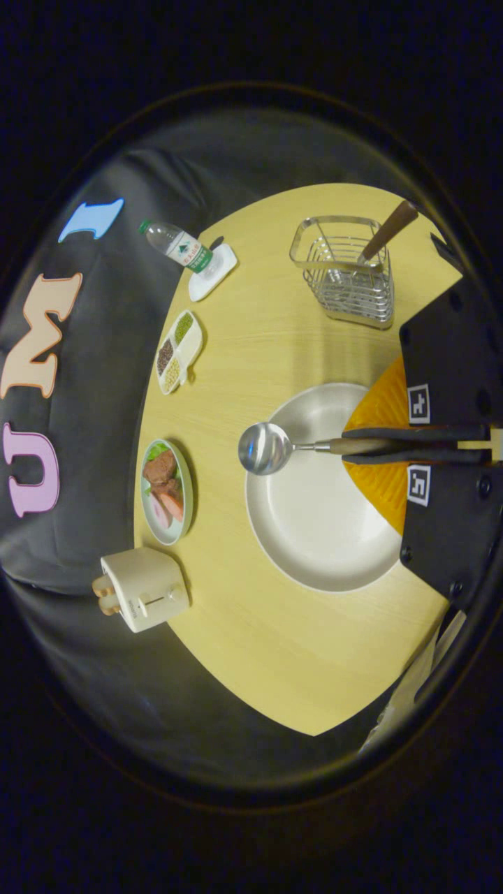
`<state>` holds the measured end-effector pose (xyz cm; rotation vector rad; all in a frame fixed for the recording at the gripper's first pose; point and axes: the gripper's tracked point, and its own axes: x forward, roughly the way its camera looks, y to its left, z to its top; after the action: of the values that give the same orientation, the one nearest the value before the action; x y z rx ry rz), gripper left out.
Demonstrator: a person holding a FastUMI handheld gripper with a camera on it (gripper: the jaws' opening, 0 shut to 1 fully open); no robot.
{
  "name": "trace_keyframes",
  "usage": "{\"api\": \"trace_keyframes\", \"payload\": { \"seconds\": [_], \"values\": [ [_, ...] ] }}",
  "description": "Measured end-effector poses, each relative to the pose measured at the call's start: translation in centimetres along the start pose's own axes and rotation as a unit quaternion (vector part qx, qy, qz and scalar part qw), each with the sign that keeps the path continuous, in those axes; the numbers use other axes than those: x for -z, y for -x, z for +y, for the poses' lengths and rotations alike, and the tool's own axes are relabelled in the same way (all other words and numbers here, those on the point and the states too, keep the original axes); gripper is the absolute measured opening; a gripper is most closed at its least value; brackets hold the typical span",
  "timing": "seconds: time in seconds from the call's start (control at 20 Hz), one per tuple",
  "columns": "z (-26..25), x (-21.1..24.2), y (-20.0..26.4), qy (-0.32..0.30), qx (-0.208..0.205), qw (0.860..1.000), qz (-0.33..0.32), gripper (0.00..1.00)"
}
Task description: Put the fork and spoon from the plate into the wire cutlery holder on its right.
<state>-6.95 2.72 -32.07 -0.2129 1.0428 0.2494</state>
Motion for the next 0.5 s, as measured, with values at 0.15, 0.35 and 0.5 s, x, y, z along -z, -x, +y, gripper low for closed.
{"api": "trace_keyframes", "payload": {
  "seconds": [0.15, 0.35, 0.5],
  "values": [
    [-1.3, -0.1, 0.8, -0.001, 0.005, 1.0, 0.0, 0.08],
    [-2.9, -0.1, 1.9, -0.011, 0.007, 1.0, 0.003, 0.08],
    [-4.0, -0.1, 2.6, -0.018, 0.007, 1.0, 0.004, 0.08]
  ]
}}
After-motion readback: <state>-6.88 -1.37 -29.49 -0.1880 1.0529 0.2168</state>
